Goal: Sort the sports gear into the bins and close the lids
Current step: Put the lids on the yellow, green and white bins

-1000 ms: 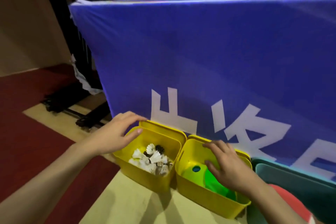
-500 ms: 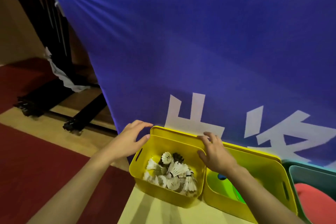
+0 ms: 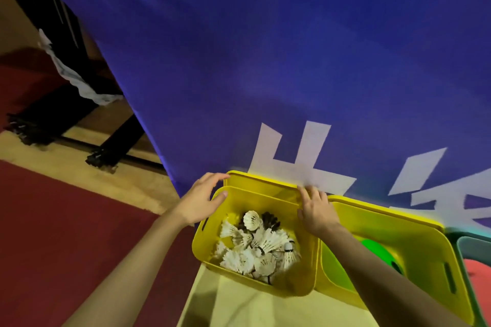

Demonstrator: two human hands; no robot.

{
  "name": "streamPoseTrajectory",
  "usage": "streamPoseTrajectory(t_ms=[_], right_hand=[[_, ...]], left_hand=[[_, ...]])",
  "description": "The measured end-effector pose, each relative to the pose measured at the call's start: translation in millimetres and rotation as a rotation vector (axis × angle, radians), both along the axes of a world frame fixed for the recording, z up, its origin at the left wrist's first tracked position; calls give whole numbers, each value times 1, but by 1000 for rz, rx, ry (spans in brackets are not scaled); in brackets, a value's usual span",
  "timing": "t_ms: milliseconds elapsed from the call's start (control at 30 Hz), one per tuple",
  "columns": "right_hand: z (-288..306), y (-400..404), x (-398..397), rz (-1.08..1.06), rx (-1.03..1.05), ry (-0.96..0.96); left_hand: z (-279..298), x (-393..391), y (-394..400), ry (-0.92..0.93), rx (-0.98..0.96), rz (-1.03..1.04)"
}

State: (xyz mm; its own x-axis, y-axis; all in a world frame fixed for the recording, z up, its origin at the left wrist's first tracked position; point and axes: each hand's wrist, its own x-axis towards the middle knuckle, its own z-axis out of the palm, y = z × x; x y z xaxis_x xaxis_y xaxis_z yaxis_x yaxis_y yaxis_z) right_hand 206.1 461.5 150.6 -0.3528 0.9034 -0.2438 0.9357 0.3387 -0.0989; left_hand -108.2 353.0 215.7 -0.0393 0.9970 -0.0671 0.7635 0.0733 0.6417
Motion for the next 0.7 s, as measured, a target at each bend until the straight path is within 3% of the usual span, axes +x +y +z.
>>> streamPoseTrajectory(t_ms=[300,533,700], right_hand=[[-10,4,-12,37,8,-176],[13,5,-16,88,222,-141],[45,-12,-8,170,385,-8]], left_hand=[[-34,1,12,-68,-46,44],[-42,-11,10,-14,-20,27],[-18,-12,4,42,77,-5]])
